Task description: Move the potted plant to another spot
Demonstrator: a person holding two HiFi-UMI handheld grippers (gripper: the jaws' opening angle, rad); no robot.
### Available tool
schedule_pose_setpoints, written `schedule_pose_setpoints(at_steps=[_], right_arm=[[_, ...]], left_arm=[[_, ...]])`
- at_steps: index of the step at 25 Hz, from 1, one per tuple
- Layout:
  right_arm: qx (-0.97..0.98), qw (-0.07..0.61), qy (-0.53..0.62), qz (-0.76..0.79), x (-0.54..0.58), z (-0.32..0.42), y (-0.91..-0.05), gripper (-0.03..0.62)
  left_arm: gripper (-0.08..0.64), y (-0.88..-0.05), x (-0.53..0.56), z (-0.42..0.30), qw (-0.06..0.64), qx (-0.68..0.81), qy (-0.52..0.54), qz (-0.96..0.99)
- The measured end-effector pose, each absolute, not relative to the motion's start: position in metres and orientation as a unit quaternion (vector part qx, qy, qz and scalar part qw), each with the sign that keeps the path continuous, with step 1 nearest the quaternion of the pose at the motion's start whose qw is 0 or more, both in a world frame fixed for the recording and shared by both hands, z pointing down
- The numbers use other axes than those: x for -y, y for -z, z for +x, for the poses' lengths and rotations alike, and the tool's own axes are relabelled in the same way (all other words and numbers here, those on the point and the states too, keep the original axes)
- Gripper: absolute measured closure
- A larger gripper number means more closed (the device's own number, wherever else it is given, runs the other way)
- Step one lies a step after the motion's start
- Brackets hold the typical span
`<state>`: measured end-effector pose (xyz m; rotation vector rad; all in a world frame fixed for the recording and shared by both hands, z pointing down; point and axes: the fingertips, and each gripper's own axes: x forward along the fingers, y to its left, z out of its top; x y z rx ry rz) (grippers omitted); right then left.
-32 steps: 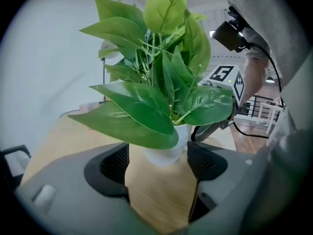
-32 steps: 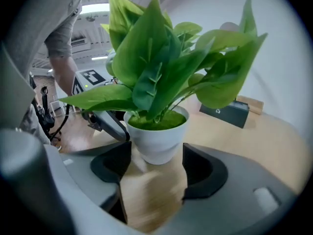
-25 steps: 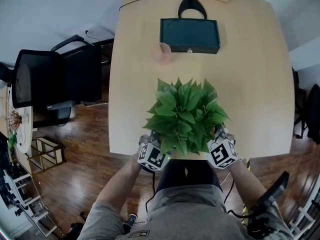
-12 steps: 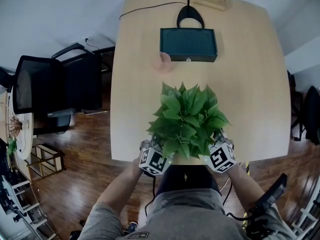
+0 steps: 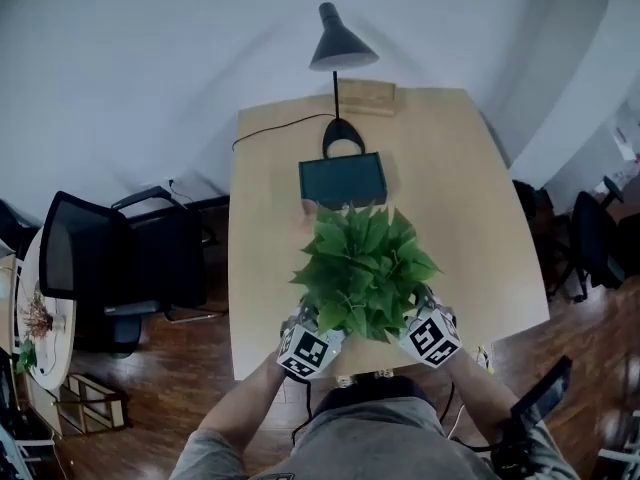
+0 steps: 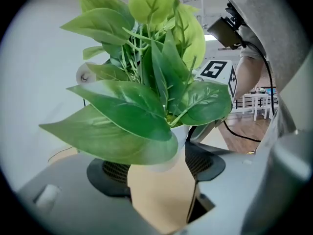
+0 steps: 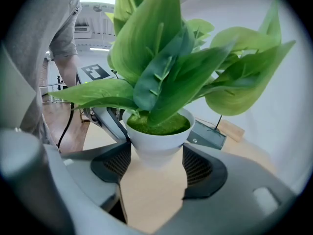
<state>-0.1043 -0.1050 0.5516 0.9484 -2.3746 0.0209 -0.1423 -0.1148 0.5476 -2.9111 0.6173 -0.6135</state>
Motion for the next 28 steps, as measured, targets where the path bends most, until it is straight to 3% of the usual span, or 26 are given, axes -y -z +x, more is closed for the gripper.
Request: schedule_pose_setpoints(at_steps=[12, 28], right_arm=[[0.873, 0.274, 0.012, 0.403, 0.153, -0.043, -0.487, 0.258], [0.897, 0.271, 0.018, 0.35, 0.243, 0.092, -0.492, 0.259]], left_arm=[[0.229, -0.481, 0.164, -0.078, 0.074, -0.17, 0.172, -0.967], [0.23, -0.485, 0.249, 0.055, 0.044, -0.233, 0.191, -0.952]])
